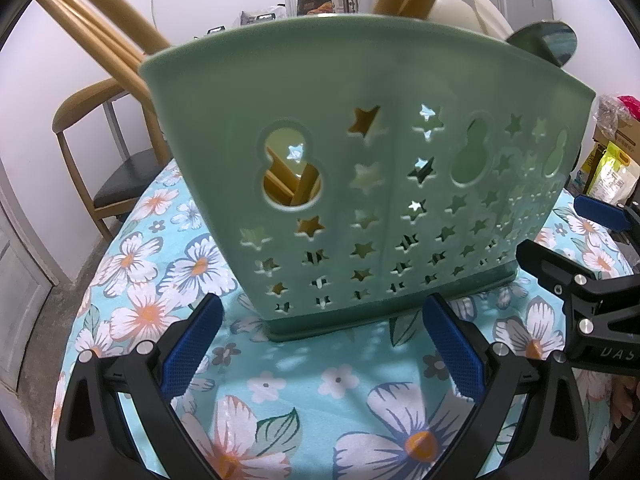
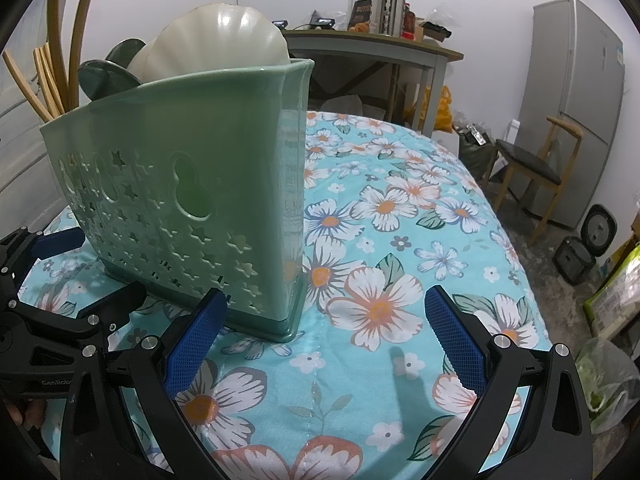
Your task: Organize utensils
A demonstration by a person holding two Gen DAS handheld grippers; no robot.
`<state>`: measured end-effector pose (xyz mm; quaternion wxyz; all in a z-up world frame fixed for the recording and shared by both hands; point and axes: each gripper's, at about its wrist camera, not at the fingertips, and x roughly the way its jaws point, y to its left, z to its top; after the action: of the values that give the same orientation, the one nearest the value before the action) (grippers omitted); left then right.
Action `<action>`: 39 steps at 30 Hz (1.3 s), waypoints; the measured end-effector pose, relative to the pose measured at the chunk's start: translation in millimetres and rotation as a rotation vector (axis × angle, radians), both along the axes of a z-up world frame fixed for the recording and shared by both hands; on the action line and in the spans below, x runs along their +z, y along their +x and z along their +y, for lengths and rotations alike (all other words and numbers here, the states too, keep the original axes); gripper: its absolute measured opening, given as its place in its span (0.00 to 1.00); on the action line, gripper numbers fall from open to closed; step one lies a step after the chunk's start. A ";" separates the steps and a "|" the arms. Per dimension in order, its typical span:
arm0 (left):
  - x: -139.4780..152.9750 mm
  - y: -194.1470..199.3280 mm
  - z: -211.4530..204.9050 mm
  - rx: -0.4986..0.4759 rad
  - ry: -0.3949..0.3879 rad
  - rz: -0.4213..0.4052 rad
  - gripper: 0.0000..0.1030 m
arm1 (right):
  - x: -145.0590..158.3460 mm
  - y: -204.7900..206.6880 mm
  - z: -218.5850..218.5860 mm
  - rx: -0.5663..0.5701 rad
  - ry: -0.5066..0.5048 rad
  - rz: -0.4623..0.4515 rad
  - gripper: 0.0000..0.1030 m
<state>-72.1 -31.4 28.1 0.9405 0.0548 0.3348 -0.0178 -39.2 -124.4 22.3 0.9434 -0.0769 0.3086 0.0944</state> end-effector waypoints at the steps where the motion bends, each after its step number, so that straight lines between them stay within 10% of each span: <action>1: -0.5 0.6 -0.5 0.000 0.002 0.001 0.95 | -0.1 0.4 -0.2 -0.002 0.000 0.001 0.93; 39: -1.2 2.4 -1.9 0.003 0.009 0.002 0.95 | 0.4 -1.0 -0.1 0.003 -0.004 -0.007 0.93</action>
<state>-69.7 -33.3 26.9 0.9400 0.0583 0.3357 -0.0150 -40.1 -124.5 22.7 0.9441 -0.0797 0.3054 0.0949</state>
